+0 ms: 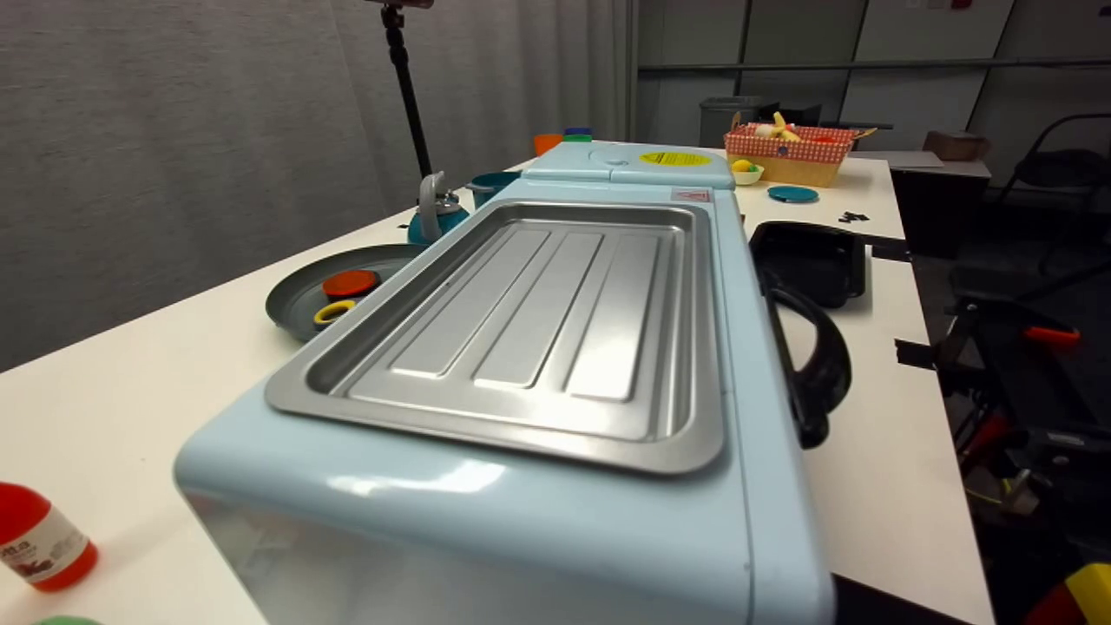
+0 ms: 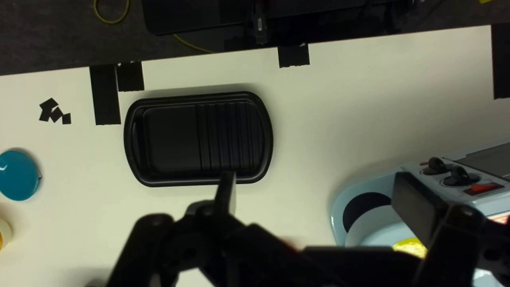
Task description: Press the button on the top of the oven to open
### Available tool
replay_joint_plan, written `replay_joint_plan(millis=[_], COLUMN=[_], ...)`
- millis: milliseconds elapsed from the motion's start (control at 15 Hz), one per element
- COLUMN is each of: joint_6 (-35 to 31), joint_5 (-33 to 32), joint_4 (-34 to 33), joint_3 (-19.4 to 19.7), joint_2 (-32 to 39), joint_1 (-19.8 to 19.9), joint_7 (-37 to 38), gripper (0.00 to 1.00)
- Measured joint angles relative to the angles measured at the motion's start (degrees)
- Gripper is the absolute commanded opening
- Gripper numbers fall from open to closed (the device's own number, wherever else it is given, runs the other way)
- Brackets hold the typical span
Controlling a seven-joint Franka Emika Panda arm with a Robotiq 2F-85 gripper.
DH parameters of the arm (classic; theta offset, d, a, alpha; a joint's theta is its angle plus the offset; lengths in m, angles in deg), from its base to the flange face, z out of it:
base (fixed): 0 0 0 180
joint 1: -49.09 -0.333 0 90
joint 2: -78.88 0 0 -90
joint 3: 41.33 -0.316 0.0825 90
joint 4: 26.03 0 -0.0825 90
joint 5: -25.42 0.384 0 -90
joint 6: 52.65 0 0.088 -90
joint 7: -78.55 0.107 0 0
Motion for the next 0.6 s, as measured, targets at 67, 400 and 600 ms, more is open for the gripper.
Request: replay_joint_plan(millis=[67, 400, 600], joint_6=[-0.1, -1.1, -2.1], joint_5=[0.0, 0.0, 0.0], joint_4=[-0.4, -4.2, -7.1], joint_3=[-0.8, -3.9, -4.9], joint_2=[0.8, 6.0, 9.4], joint_1=[-0.6, -3.2, -4.4], joint_7=[0.4, 2.4, 2.5], gripper=[1.00, 1.00, 1.00])
